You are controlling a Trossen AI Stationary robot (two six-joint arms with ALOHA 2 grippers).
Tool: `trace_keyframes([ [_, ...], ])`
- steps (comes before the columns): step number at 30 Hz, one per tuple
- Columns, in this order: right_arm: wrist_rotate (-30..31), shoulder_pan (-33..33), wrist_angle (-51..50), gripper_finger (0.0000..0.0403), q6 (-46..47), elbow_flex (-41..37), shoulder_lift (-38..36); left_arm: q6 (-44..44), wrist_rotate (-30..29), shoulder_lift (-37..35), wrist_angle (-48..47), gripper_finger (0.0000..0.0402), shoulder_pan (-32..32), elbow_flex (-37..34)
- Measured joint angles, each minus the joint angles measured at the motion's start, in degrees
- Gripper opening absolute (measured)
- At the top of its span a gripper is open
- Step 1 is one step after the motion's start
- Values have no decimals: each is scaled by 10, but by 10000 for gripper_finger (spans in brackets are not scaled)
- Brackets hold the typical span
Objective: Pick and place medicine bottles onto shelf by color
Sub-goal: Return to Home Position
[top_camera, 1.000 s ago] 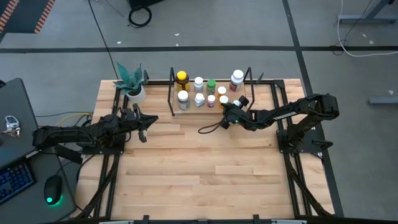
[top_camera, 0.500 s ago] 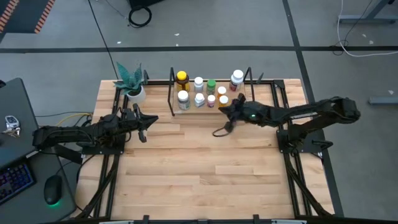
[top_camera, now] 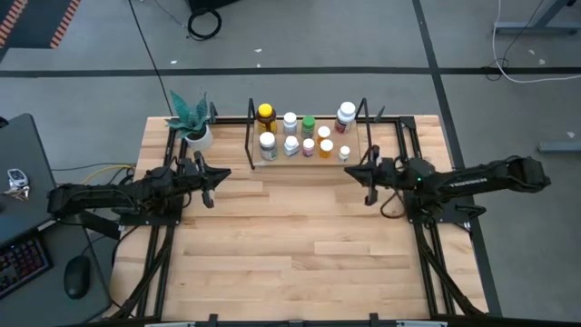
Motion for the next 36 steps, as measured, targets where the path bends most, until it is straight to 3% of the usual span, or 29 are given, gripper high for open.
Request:
trace_keyframes([
  [6,-28,-21,-1,5,1,-48,-78,0,0,0,0,28,0,0],
  [16,-74,-63,-171,5,26,-43,-211,0,0,0,0,40,0,0],
  [36,-73,-84,-387,5,18,-59,-459,0,0,0,0,39,0,0],
])
